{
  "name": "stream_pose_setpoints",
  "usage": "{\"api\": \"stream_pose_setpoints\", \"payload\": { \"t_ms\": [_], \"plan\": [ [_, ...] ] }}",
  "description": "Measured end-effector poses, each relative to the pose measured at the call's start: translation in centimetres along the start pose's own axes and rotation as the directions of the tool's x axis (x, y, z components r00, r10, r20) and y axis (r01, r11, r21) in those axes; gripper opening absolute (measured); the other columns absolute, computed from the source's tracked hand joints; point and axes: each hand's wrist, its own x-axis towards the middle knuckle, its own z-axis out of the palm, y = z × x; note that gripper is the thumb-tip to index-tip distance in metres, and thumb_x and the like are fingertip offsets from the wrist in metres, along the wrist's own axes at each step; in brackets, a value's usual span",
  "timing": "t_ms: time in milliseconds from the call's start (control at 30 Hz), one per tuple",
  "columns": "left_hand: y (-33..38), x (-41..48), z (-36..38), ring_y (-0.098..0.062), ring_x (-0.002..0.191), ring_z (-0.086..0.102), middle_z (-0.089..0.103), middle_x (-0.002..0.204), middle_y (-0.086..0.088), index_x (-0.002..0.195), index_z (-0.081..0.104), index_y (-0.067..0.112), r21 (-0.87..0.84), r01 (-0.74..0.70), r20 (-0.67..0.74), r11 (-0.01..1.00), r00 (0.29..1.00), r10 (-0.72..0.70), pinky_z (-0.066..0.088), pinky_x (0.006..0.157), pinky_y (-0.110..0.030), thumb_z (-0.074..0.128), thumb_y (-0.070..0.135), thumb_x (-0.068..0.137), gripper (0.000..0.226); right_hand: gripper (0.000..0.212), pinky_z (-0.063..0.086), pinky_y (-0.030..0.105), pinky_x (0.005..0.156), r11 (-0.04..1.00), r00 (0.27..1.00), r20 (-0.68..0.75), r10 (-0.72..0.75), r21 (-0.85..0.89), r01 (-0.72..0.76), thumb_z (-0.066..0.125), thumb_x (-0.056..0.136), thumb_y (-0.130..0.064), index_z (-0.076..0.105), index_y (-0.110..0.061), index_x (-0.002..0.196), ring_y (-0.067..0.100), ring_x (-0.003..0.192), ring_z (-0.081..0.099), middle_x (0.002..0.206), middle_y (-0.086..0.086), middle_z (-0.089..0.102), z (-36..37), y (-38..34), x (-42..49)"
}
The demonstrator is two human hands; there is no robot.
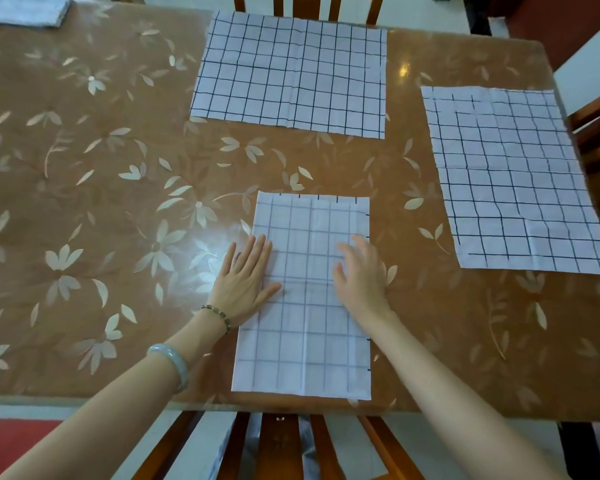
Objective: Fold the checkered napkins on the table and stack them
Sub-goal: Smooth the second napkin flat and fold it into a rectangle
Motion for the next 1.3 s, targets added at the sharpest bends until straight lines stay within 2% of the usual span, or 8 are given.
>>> {"api": "stream_pose_setpoints", "payload": {
  "t_ms": [67,167,400,567,667,867,1067,1300],
  "plan": [
    [0.0,-0.7,0.3,-0.021,0.148,0.005,0.019,0.157,-0.011,0.15,0.017,0.005,0.006,-0.016,0.017,1.0,1.0,0.016,0.002,0.119,-0.045,0.008,0.06,0.097,0.077,0.04,0.029,0.047,0.111,0.988,0.983,0.103,-0.153,0.005,0.153,0.044,0.091,-0.013,0.054,-0.004,0.128,0.035,0.135,0.036,0.143,0.02,0.043,2.0,-1.9,-1.5],
    [0.3,-1.4,1.2,-0.023,0.145,0.019,0.026,0.155,-0.013,0.148,0.022,0.004,-0.006,-0.019,0.076,1.0,0.997,0.02,0.009,0.118,-0.048,0.012,0.057,0.098,0.074,0.053,0.014,0.044,0.119,0.961,0.94,0.238,-0.245,-0.066,0.267,0.028,0.094,-0.025,0.043,-0.003,0.139,0.032,0.142,0.026,0.151,0.017,0.034,4.5,-3.7,-2.7],
    [0.5,-1.6,1.7,-0.019,0.146,0.014,0.019,0.157,-0.005,0.151,0.021,0.013,0.013,0.017,0.067,1.0,0.998,-0.018,0.006,0.117,-0.05,0.018,0.063,0.093,0.077,0.07,-0.003,0.04,0.117,0.942,0.931,0.338,-0.139,-0.246,0.23,0.011,0.098,-0.054,0.014,-0.009,0.151,0.02,0.147,0.002,0.159,0.009,0.007,4.7,0.2,-4.1],
    [0.1,-1.5,1.4,-0.017,0.146,-0.01,-0.004,0.159,-0.002,0.153,0.002,0.027,0.007,0.02,0.113,1.0,0.993,-0.021,-0.005,0.117,-0.051,0.015,0.075,0.086,0.083,0.078,-0.004,0.042,0.118,0.916,0.952,0.305,0.001,-0.381,0.121,0.004,0.096,-0.062,0.006,-0.005,0.15,0.023,0.147,-0.002,0.159,0.012,0.004,2.4,4.3,-5.2],
    [0.5,-2.3,0.7,-0.023,0.147,-0.004,0.0,0.16,-0.008,0.153,0.005,0.021,-0.013,-0.015,0.086,1.0,0.996,0.016,-0.004,0.117,-0.05,0.012,0.078,0.085,0.09,0.079,-0.007,0.044,0.118,0.93,0.968,0.249,0.038,-0.363,0.058,0.002,0.095,-0.062,0.003,-0.005,0.15,0.024,0.147,-0.005,0.158,0.014,0.001,1.5,3.8,-5.5],
    [1.6,-7.7,1.7,-0.026,0.146,0.016,0.017,0.157,-0.014,0.15,0.021,0.003,0.042,-0.284,0.068,0.958,0.957,0.281,0.011,0.117,-0.05,0.019,0.071,0.091,0.09,0.066,-0.004,0.041,0.117,0.952,0.919,0.314,-0.238,-0.109,0.284,0.006,0.1,-0.048,-0.002,-0.007,0.151,0.022,0.147,-0.005,0.159,0.012,-0.001,3.3,-3.3,-9.0],
    [1.8,-8.2,2.2,-0.026,0.147,0.011,0.013,0.159,-0.014,0.15,0.019,0.003,0.042,-0.225,0.205,0.973,0.955,0.212,0.014,0.117,-0.053,0.021,0.077,0.086,0.098,0.069,0.006,0.044,0.115,0.922,0.888,0.412,-0.203,-0.226,0.315,0.011,0.099,-0.054,0.014,-0.007,0.149,0.025,0.146,0.011,0.157,0.011,0.013,5.2,-2.9,-10.1],
    [0.4,-9.6,1.8,-0.025,0.148,0.006,0.007,0.16,-0.013,0.151,0.013,0.004,0.043,-0.191,0.206,0.981,0.962,0.179,0.012,0.116,-0.055,0.023,0.084,0.079,0.109,0.074,-0.001,0.041,0.117,0.91,0.918,0.393,-0.045,-0.363,0.2,0.013,0.098,-0.057,0.013,-0.005,0.15,0.021,0.147,0.0,0.158,0.013,0.01,2.2,3.9,-11.6]
  ]
}}
